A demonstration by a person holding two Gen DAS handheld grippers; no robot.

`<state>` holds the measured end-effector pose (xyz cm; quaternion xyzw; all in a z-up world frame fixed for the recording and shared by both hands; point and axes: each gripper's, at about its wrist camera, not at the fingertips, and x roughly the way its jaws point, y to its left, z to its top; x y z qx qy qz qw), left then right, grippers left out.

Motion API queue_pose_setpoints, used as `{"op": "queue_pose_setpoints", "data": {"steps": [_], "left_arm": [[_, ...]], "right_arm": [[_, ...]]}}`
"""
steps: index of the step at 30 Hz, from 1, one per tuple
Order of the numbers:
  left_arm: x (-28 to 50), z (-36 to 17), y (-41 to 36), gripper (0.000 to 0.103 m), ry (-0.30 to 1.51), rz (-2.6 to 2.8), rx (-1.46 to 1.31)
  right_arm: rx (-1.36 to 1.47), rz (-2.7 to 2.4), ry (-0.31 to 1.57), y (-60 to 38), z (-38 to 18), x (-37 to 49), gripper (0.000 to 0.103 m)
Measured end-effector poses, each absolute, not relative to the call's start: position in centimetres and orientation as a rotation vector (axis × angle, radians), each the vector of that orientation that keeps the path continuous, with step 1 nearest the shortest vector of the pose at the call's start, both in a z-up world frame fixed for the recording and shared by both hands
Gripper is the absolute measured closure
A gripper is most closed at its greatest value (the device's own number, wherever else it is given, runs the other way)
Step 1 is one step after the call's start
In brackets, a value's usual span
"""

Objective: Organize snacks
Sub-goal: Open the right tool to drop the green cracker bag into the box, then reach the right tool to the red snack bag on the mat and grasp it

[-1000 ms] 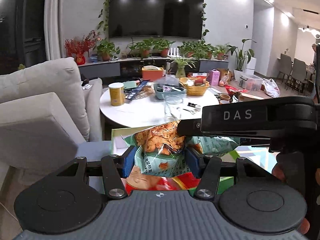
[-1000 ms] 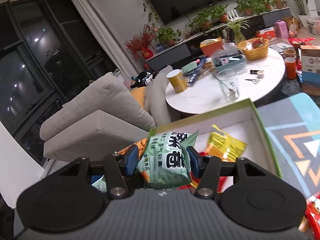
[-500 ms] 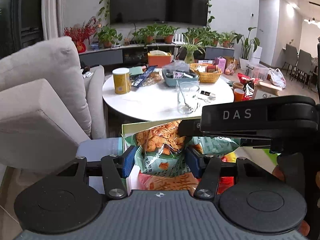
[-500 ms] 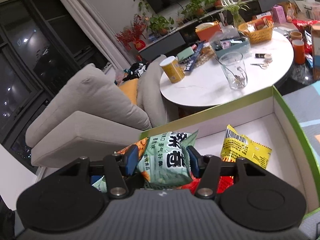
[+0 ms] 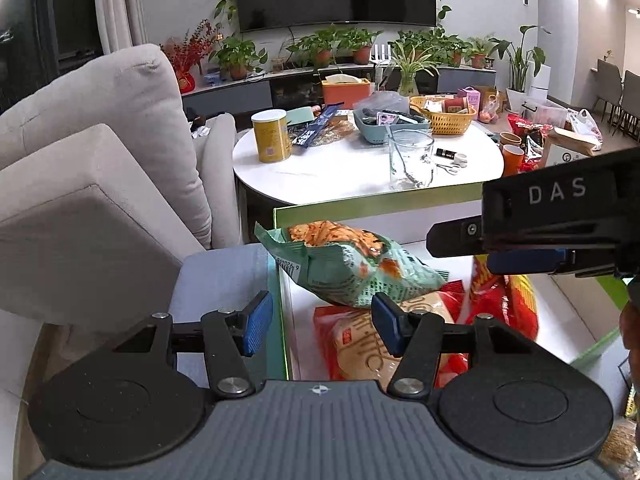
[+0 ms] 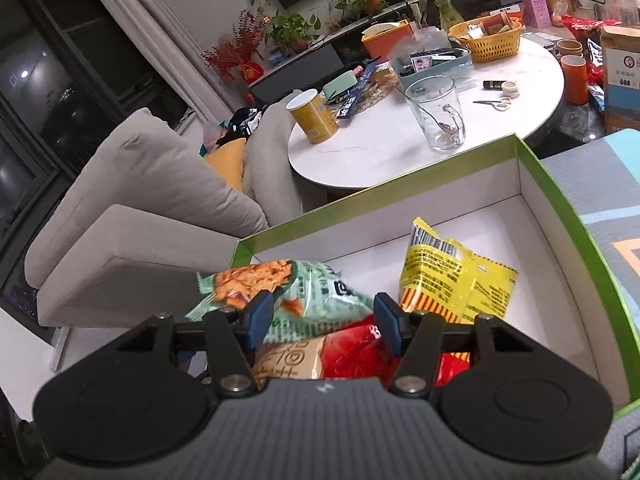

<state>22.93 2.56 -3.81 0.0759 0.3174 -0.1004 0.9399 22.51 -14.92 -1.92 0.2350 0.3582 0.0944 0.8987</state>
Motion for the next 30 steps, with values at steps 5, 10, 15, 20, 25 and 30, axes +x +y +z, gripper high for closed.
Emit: {"op": "queue_pose_setpoints", "data": {"steps": [5, 10, 15, 20, 25, 30], "left_arm": [[21.4, -2.6, 2.4, 0.050, 0.634, -0.202, 0.143], [18.9, -1.2, 2.0, 0.049, 0.621, -0.220, 0.112], [16.3, -0.5, 0.7, 0.047, 0.612, -0.240, 0.122], [14.3, -0.3, -0.7, 0.046, 0.627, -0.269, 0.117], [12.2, -0.6, -2.2, 0.046, 0.642, -0.290, 0.132], [11.0, -1.1, -3.9, 0.046, 0.662, -0.303, 0.147]], "right_arm": [[0.471, 0.203, 0.736, -15.4, -1.0, 20.7, 0.061], [0.453, 0.204, 0.740, -16.1, -0.3, 18.5, 0.060], [0.441, 0.184, 0.733, -17.7, 0.2, 16.2, 0.058], [0.455, 0.144, 0.733, -20.3, 0.1, 14.0, 0.058], [0.449, 0.104, 0.733, -23.1, -0.4, 12.1, 0.057], [0.490, 0.015, 0.755, -26.9, -2.3, 11.0, 0.055]]}}
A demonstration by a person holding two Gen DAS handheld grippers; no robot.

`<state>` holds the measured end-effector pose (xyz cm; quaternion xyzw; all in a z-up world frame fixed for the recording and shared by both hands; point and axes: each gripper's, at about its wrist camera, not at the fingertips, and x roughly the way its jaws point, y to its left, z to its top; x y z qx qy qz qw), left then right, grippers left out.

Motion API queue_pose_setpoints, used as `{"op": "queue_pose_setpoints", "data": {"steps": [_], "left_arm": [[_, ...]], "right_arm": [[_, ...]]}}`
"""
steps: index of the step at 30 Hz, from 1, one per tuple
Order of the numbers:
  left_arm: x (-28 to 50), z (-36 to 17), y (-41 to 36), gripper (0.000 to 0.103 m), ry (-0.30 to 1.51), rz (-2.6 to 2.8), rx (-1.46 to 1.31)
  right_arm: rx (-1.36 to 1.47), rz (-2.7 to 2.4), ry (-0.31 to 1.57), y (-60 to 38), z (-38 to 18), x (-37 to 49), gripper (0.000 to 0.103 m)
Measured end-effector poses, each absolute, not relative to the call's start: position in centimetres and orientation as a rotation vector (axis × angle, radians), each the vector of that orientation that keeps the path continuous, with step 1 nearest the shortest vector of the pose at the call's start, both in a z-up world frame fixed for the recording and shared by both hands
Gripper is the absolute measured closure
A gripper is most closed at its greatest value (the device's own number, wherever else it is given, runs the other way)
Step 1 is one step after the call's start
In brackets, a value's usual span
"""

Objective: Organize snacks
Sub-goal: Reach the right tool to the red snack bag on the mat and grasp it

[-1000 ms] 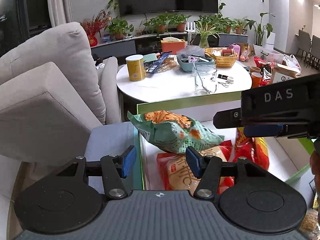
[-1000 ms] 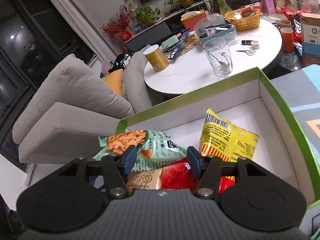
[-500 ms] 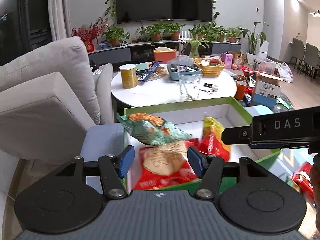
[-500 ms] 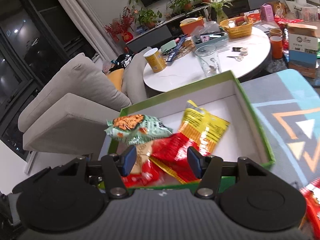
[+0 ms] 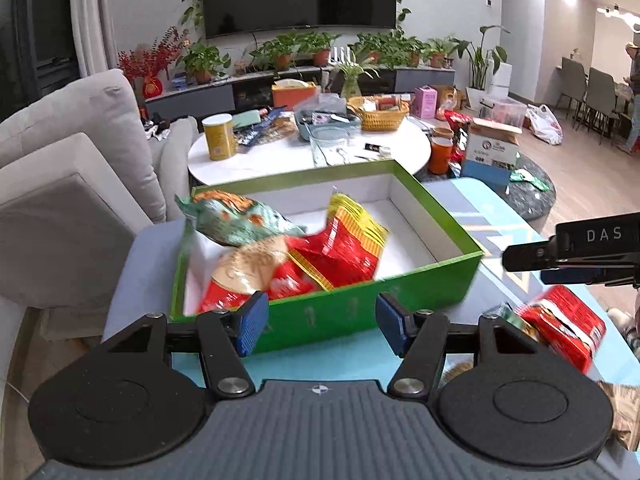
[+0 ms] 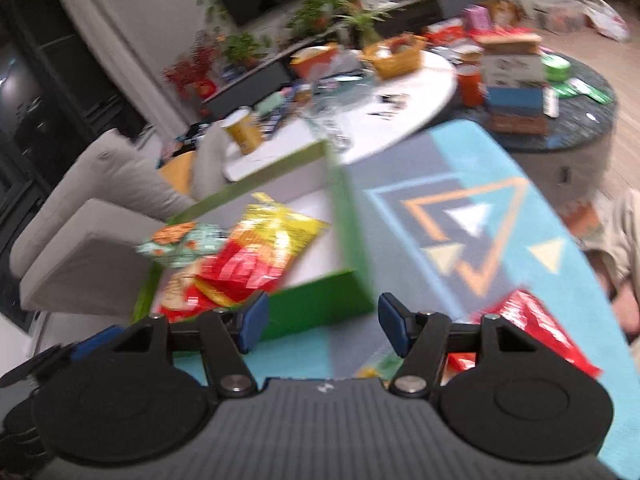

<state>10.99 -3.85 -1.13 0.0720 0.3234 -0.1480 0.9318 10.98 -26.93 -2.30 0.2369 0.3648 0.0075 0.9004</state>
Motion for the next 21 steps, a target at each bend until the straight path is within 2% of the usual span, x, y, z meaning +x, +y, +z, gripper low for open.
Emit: {"op": "queue_pose_setpoints", "data": {"steps": [3, 9, 20, 21], "left_arm": [[10.4, -1.4, -4.6, 0.046, 0.678, -0.314, 0.147], [9.6, -2.1, -7.0, 0.046, 0.696, -0.366, 0.172], [8.3, -4.0, -12.1, 0.046, 0.716, -0.494, 0.243], [8.3, -4.2, -12.3, 0.046, 0.723, -0.495, 0.244]], "right_arm": [[0.499, -0.036, 0.769, -28.8, -3.6, 10.2, 0.055], [0.544, -0.125, 0.764, -31.9, -5.2, 8.6, 0.048], [0.610, -0.170, 0.788, -34.7, -7.6, 7.4, 0.047], [0.608, -0.165, 0.799, -34.7, -7.7, 7.4, 0.049]]}}
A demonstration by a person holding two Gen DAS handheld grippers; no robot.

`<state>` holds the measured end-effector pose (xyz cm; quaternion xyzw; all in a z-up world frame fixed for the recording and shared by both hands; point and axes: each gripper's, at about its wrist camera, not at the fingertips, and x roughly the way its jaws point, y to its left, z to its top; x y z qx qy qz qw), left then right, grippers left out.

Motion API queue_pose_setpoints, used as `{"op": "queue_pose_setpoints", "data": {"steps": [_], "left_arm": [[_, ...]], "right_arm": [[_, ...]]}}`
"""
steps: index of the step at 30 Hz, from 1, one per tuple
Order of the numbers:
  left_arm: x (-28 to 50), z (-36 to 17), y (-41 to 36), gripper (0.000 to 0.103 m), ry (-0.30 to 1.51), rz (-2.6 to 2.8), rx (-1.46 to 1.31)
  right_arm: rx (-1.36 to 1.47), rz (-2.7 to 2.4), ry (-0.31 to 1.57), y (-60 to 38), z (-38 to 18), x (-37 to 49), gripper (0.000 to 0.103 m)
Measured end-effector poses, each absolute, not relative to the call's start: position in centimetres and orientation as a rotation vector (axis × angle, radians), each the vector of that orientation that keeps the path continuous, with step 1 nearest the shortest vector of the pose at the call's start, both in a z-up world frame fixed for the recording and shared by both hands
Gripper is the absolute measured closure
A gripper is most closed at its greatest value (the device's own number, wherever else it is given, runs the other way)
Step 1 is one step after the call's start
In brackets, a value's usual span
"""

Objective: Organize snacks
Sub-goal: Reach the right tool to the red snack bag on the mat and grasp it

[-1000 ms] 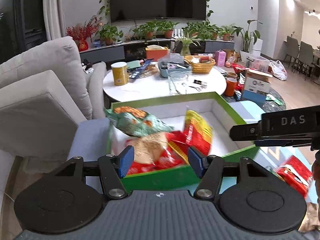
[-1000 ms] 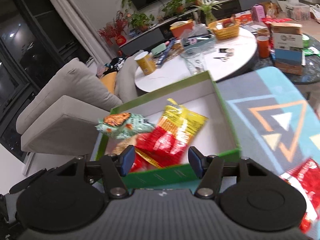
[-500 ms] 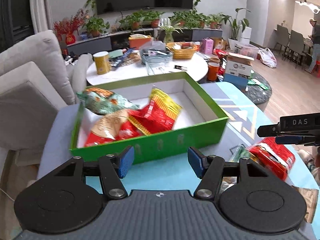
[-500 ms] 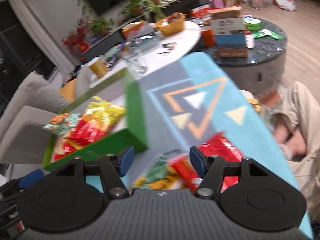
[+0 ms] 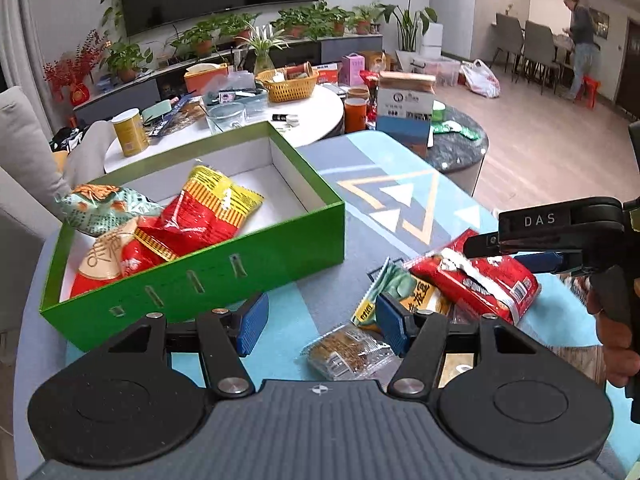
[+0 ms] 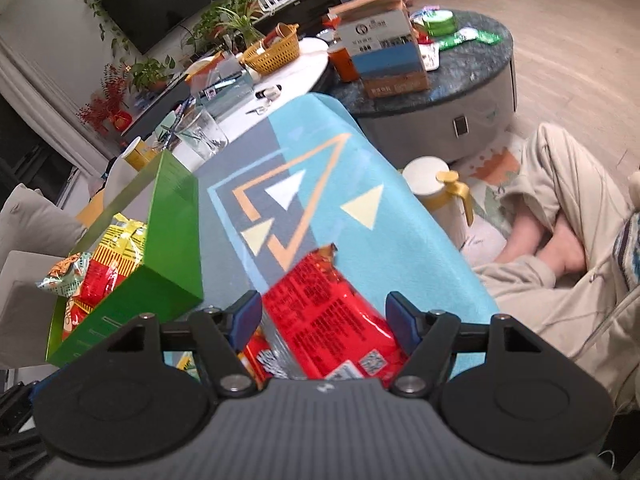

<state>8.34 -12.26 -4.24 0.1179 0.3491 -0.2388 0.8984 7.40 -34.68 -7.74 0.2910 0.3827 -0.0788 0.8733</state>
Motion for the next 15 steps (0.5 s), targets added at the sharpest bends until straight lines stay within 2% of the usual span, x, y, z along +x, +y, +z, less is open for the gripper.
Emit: {"op": "queue_pose_setpoints", "data": {"steps": [3, 7, 15], "left_arm": [[8.5, -4.7, -12.1, 0.046, 0.742, -0.492, 0.233], [8.8, -4.9, -11.6, 0.046, 0.752, -0.472, 0.213], [8.8, -5.1, -10.0, 0.046, 0.772, -0.467, 0.172]], "right_arm": [[0.543, -0.155, 0.798, -33.9, -7.6, 7.4, 0.060], [0.530, -0.090, 0.810, -32.6, -7.6, 7.6, 0.066], [0.520, 0.026, 0.859, -27.9, -7.7, 8.1, 0.066]]}}
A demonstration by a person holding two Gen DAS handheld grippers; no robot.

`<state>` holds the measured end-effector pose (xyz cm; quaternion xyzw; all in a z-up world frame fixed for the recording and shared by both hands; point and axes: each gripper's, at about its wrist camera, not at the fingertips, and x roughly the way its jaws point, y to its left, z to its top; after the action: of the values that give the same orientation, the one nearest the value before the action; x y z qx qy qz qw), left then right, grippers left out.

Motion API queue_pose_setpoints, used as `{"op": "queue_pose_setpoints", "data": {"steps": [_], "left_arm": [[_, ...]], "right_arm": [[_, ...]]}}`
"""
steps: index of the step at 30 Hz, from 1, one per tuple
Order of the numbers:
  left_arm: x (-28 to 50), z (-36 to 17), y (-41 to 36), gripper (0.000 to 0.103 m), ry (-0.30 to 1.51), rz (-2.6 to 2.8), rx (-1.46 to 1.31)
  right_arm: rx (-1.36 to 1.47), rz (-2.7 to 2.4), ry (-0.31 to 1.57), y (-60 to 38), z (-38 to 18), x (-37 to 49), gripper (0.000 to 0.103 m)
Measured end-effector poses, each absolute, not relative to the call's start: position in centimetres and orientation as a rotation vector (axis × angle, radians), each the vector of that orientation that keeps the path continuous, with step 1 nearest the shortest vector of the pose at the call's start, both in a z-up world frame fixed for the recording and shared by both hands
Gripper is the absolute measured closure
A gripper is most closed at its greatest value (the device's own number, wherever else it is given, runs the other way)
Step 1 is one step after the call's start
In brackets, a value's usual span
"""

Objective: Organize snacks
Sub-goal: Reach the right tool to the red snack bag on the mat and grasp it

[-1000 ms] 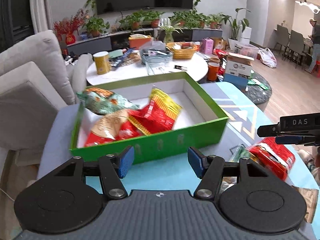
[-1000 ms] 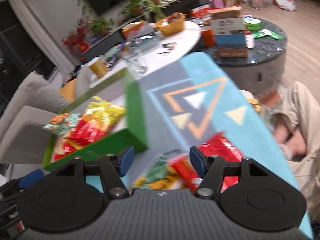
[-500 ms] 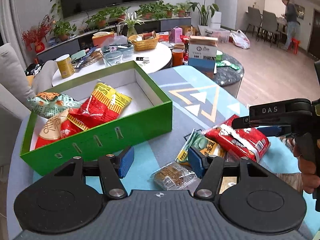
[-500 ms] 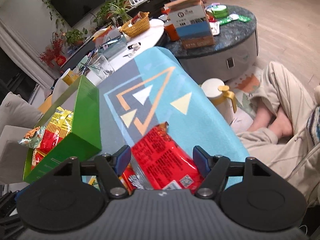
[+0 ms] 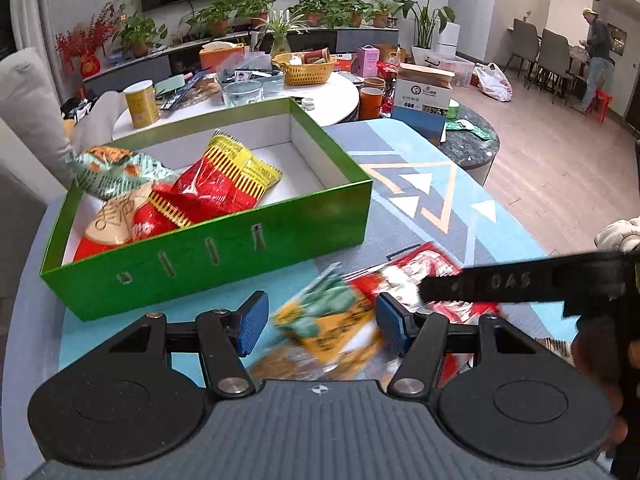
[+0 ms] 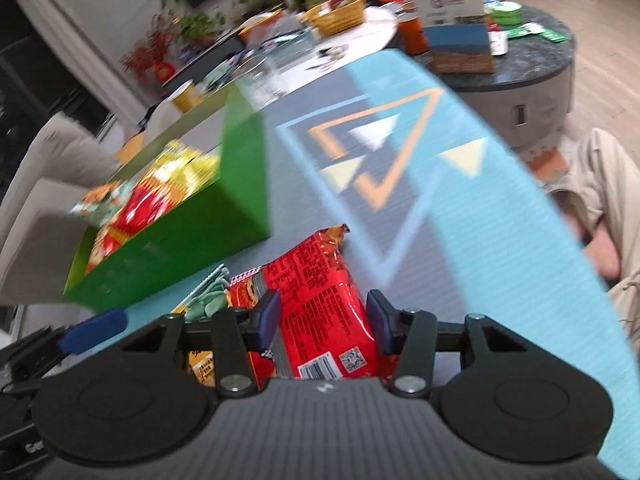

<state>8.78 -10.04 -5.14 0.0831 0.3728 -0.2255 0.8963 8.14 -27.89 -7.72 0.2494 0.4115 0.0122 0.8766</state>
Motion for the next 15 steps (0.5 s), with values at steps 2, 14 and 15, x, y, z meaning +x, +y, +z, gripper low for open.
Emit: {"op": "queue_pose_setpoints", "data": {"steps": [2, 14, 15], "left_arm": [[8.6, -5.3, -9.7, 0.048, 0.782, -0.487, 0.168], [8.2, -6.7, -11.4, 0.047, 0.859, -0.602, 0.199], [8.3, -7.0, -11.7, 0.047, 0.874, -0.599, 0.209]], "right_arm": [[0.526, 0.068, 0.874, -27.0, -7.8, 8.2, 0.066], [0.586, 0.071, 0.899, -28.9, -7.8, 8.2, 0.066], [0.586, 0.076, 0.901, -28.8, -7.8, 8.3, 0.066]]}}
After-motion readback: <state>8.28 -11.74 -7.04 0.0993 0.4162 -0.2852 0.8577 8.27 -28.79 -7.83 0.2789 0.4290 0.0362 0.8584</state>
